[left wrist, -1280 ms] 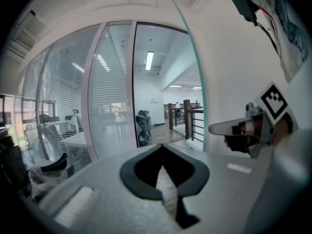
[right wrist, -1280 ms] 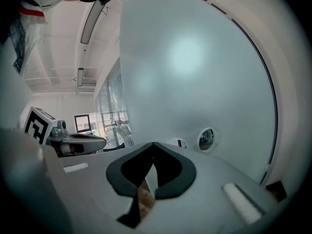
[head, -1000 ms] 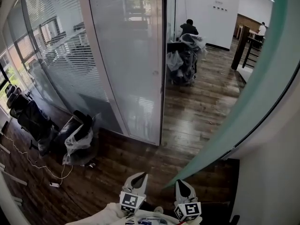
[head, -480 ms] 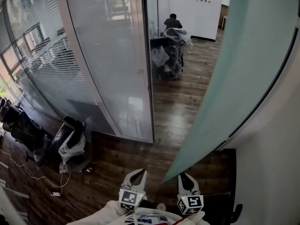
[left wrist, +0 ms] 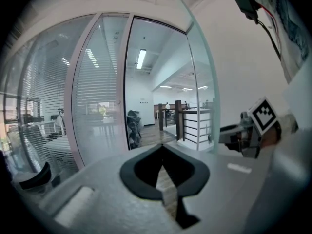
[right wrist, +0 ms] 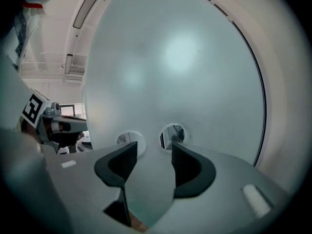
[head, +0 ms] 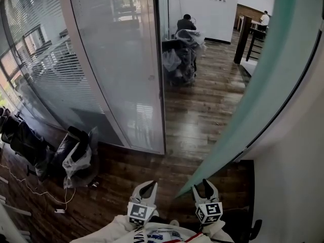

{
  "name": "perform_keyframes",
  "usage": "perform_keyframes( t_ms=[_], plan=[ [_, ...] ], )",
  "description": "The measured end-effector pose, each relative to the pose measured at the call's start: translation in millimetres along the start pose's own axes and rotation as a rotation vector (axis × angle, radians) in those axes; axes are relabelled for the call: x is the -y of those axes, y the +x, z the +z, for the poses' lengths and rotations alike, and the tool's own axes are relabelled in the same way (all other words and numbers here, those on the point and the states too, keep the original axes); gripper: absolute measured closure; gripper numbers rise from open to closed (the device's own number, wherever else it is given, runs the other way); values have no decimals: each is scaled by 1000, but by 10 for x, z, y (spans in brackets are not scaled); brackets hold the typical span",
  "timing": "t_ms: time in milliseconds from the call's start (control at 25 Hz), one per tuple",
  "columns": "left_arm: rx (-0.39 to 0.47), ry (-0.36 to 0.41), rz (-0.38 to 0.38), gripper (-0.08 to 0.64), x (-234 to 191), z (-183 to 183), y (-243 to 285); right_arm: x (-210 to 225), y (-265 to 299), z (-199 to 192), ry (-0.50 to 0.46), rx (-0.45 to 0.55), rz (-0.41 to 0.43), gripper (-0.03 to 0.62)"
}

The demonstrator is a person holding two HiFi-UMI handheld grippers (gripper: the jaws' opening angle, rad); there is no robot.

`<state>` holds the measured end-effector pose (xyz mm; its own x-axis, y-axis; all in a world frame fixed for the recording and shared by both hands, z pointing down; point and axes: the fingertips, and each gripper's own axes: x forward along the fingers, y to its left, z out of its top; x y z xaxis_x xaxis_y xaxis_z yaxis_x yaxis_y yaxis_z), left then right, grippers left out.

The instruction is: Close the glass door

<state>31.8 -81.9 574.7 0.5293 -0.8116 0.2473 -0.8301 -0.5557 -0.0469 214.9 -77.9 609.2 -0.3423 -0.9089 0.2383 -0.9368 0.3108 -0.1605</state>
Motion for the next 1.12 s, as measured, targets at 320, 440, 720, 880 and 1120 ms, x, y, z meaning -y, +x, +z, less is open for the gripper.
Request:
perform_keyframes(
  t_ms=[320, 440, 720, 880, 1120],
  plan=[
    [12, -1, 9, 558, -155, -6, 3, 33, 281, 105, -35, 44, 3, 445],
    [15, -2, 8, 558, -200, -26, 22, 21, 303, 94, -27, 35, 10, 443],
    [9, -19, -30, 558, -134, -6, 69, 16, 351, 134, -23, 86, -21, 445],
    [9, -29, -25, 558, -195, -43, 83, 7, 402, 146, -19, 83, -23, 445],
    [12, -35, -33, 558, -248, -29, 110, 38, 454, 193, -5, 98, -41, 443]
  ],
)
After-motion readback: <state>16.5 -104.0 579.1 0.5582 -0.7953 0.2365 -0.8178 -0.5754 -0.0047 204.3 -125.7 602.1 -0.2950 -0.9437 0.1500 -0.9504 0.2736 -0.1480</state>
